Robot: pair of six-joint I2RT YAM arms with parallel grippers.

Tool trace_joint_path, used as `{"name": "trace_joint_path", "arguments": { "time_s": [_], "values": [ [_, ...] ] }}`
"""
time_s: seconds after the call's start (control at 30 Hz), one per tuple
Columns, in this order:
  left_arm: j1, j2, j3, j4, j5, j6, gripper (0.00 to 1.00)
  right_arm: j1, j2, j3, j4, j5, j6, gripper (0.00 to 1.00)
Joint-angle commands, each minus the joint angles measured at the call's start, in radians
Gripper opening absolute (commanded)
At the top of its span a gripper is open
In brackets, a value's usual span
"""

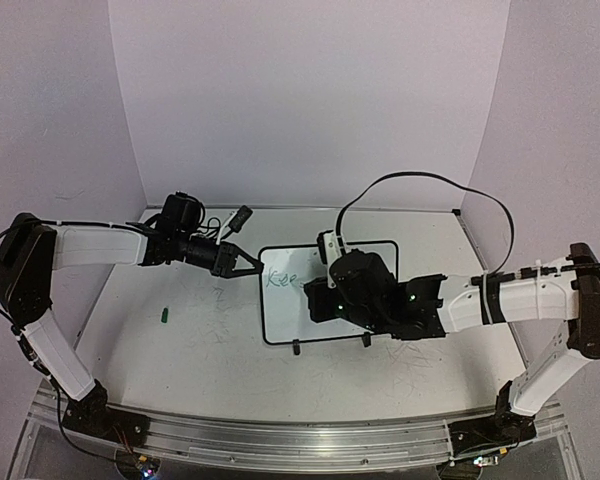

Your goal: Write a sentence on the whiteboard

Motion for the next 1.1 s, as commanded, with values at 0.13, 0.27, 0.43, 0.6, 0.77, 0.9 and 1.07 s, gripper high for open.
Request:
{"name": "trace_joint_path", "arguments": {
  "time_s": [0.13,0.27,0.43,0.6,0.77,0.9,1.07],
  "values": [
    [0.002,-0.048,-0.002,-0.005,0.039,0.0,0.0,-0.004,-0.032,-0.028,-0.023,0.039,0.02,0.0],
    [0.002,-0.048,-0.001,-0.005,0.039,0.001,0.0,-0.004,-0.048,-0.031,-0.032,0.06,0.021,0.0],
    [0.002,-0.048,-0.002,-0.005,0.038,0.001,0.0,-0.004,-0.121,-0.056,0.002,0.058,-0.007,0.0],
    [0.002,-0.048,0.0,-0.005,0.039,0.001,0.0,-0.005,-0.145,-0.087,0.057,0.036,-0.041,0.0],
    [0.002,-0.048,-0.002,-0.007,0.037,0.002,0.0,-0.005,-0.098,-0.039,0.056,0.05,-0.05,0.0],
    [0.002,-0.05,-0.002,-0.006,0.036,0.003,0.0,-0.005,-0.072,-0.014,0.056,0.05,-0.06,0.0],
    [0.002,-0.048,-0.001,-0.007,0.039,0.003,0.0,-0.006,-0.061,-0.007,0.053,0.068,-0.059,0.0]
  ]
}}
